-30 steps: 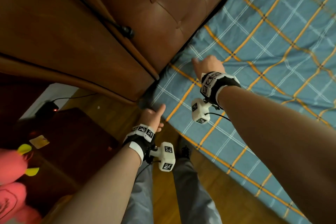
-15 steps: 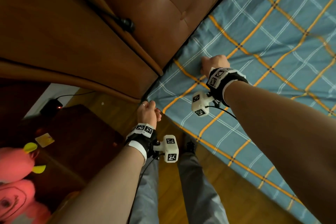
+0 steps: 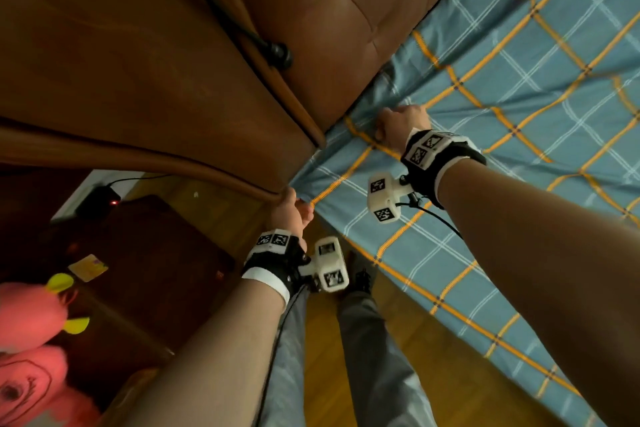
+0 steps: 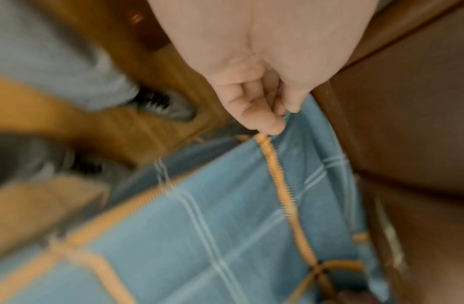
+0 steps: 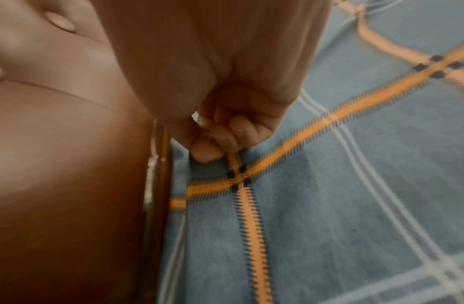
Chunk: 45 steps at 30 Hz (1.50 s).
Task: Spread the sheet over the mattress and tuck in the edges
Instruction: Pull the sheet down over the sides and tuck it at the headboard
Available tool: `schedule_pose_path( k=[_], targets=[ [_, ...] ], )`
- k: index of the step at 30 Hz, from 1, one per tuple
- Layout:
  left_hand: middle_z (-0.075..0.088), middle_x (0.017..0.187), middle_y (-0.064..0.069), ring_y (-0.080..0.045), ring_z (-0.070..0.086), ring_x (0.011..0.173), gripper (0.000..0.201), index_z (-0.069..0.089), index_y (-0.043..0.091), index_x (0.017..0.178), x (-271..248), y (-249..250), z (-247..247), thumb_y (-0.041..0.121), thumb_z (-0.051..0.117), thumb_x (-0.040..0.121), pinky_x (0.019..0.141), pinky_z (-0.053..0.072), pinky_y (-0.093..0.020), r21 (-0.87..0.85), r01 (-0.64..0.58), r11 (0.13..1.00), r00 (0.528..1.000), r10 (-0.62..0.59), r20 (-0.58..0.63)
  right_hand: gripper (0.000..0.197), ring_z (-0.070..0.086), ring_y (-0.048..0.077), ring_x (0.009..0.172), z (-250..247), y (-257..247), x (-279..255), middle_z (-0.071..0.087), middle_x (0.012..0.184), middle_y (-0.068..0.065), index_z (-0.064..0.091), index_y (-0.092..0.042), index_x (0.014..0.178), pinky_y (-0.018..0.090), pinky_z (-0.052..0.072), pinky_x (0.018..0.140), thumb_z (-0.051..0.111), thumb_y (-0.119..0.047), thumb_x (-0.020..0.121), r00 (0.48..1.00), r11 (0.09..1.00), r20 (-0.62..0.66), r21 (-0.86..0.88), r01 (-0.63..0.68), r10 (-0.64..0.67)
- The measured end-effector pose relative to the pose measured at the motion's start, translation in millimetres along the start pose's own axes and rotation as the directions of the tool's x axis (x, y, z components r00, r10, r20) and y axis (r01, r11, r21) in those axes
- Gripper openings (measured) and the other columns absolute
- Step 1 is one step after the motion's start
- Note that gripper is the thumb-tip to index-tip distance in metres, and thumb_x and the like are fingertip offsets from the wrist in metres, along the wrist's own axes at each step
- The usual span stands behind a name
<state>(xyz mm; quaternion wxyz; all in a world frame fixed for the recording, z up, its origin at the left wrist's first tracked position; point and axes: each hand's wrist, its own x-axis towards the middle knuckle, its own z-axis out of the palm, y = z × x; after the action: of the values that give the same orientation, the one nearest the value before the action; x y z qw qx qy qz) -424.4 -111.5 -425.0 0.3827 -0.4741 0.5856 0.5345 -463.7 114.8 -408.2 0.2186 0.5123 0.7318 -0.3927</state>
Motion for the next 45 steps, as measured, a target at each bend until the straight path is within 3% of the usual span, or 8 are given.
schedule_pose_path(
  k=[2,5,9,14,23,27,34,45],
  targets=[
    [0.052,0.057,-0.001,-0.01,0.049,0.054,0.035,0.051,0.007,0.08,-0.2,5.5,3.4,0.034,0.046,0.101,0.075,0.045,-0.024,-0.142,0.087,0.986,0.996,-0.087,0.007,0.023,0.06,0.021,0.066,9.4,-18.3,0.5,0.066,0.073,0.009,0.066,-0.004,0.079,0.036,0.05,0.064,0.052,-0.019,0.089,0.998,0.991,-0.024,0.12,0.061,-0.058],
    [0.05,0.069,0.0,-0.009,0.048,0.057,0.03,0.054,0.009,0.094,1.2,6.9,0.2,0.038,0.049,0.099,0.061,0.047,-0.017,-0.15,0.119,0.981,0.993,-0.12,0.009,0.021,0.058,0.019,0.056,15.4,-31.2,3.4,0.06,0.062,0.003,0.059,-0.01,0.07,0.032,0.051,0.06,0.049,-0.014,0.089,0.999,0.988,-0.002,0.148,0.037,-0.037],
    [0.055,0.104,-0.004,-0.019,0.055,0.091,0.038,0.052,0.012,0.124,2.7,-0.4,-5.6,0.037,0.056,0.095,0.077,0.051,-0.028,-0.043,0.019,0.999,0.999,-0.017,0.048,0.04,0.057,0.027,0.072,-6.4,-6.9,5.5,0.061,0.073,0.006,0.063,-0.01,0.075,0.032,0.044,0.066,0.051,-0.046,0.086,0.975,0.997,-0.222,-0.078,0.012,-0.029],
    [0.071,0.093,0.009,-0.016,0.066,0.081,0.037,0.06,0.028,0.092,5.4,-22.0,-14.6,0.057,0.071,0.073,0.082,0.057,-0.042,0.283,-0.191,0.94,0.977,0.155,0.145,0.039,0.052,0.031,0.114,-7.6,-14.7,10.5,0.057,0.121,0.01,0.057,-0.021,0.119,0.039,0.045,0.09,0.053,-0.044,0.087,0.906,0.906,-0.234,-0.327,0.268,-0.353],
    [0.064,0.092,0.006,-0.022,0.064,0.096,0.03,0.055,0.023,0.089,3.3,-11.1,-7.9,0.047,0.071,0.081,0.096,0.05,-0.048,0.32,-0.227,0.92,0.971,0.187,0.151,0.051,0.063,0.035,0.101,-24.1,-17.8,32.9,0.066,0.105,0.018,0.064,-0.004,0.1,0.034,0.041,0.071,0.045,-0.051,0.095,0.979,0.919,-0.186,-0.393,0.007,-0.087],
    [0.066,0.08,0.003,-0.031,0.067,0.087,0.048,0.057,0.022,0.081,8.2,-10.9,-5.3,0.067,0.068,0.069,0.083,0.055,-0.049,0.421,-0.266,0.867,0.964,0.231,0.134,0.021,0.06,0.033,0.11,-26.3,-36.7,27.5,0.061,0.106,0.018,0.062,-0.002,0.101,0.033,0.043,0.074,0.046,-0.015,0.1,0.99,0.962,-0.125,-0.27,0.036,-0.072],
    [0.05,0.044,-0.004,-0.018,0.047,0.035,0.056,0.045,0.018,0.042,-31.3,10.6,26.5,0.052,0.056,0.086,0.046,0.034,-0.023,0.497,-0.174,0.85,0.973,0.069,0.221,0.038,0.063,0.032,0.092,-33.7,-29.6,20.1,0.067,0.095,0.013,0.068,-0.004,0.097,0.03,0.04,0.069,0.046,-0.035,0.09,0.987,0.985,-0.127,-0.157,0.073,-0.093],
    [0.057,0.067,-0.007,-0.025,0.054,0.061,0.015,0.056,0.016,0.069,-75.0,53.4,126.9,0.026,0.062,0.078,0.057,0.042,-0.03,0.508,-0.385,0.77,0.923,0.31,0.23,0.033,0.068,0.037,0.086,-118.0,7.9,19.2,0.07,0.093,0.016,0.067,-0.008,0.105,0.041,0.058,0.076,0.055,-0.031,0.085,0.989,0.991,-0.071,-0.048,0.124,-0.127]
  ],
)
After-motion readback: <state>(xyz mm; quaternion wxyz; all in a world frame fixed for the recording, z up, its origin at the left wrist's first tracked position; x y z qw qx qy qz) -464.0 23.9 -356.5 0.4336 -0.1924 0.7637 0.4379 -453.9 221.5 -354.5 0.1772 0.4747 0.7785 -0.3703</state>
